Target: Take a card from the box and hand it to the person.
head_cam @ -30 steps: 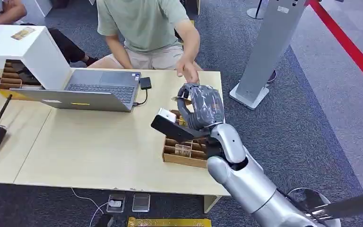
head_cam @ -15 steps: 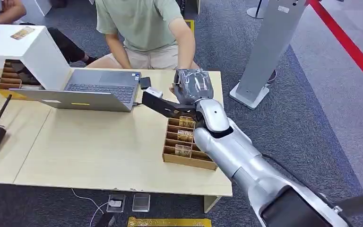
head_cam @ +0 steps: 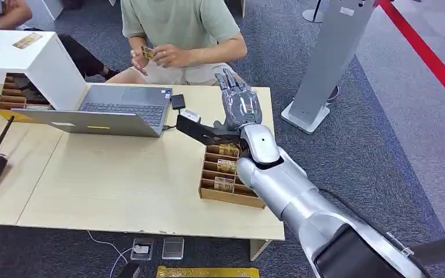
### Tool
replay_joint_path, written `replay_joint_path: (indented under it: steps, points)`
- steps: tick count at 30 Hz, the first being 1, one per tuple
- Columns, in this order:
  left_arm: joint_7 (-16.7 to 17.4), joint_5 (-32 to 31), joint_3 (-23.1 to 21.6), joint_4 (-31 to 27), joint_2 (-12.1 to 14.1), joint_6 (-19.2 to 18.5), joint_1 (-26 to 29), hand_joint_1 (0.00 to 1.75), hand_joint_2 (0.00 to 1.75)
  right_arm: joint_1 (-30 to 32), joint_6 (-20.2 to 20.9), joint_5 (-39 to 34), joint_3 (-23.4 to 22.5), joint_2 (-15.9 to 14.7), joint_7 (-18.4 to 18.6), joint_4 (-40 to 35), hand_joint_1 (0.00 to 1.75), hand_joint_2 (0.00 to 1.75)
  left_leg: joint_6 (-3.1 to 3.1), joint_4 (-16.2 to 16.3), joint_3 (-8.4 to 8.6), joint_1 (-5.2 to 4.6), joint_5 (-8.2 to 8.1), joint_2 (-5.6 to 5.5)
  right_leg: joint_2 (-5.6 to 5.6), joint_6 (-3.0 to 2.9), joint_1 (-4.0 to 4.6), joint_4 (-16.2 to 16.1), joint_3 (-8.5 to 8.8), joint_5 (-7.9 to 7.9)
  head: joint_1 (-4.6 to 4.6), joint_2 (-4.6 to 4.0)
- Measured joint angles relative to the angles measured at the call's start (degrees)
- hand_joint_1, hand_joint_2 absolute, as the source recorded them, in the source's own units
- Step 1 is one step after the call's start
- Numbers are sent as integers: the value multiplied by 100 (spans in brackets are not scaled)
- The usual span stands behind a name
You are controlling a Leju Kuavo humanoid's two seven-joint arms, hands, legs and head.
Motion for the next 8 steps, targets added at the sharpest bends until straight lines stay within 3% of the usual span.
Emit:
replay_joint_path:
  steps: [2,6,7,8]
  points:
    - [-22,30,0,0,2,18,-2,0,0,-54,-205,-94,-2,-30,-63,-24,0,175,0,0,1,0,0,0,0,0,0,0,0,0,-2,0]
    - [-31,33,0,0,4,20,-2,0,0,-62,-235,-120,-6,-43,-68,-46,0,175,0,0,1,0,0,0,0,0,0,0,0,0,0,0]
    - [-81,166,0,2,17,77,28,0,0,8,-325,-466,-149,-446,64,-869,0,175,0,1,3,0,0,1,1,0,0,-1,0,0,0,2]
    - [-65,201,0,0,22,92,32,0,0,76,-266,-553,-184,-556,125,-1116,0,175,0,1,5,0,0,0,0,0,0,-2,1,0,-2,0]
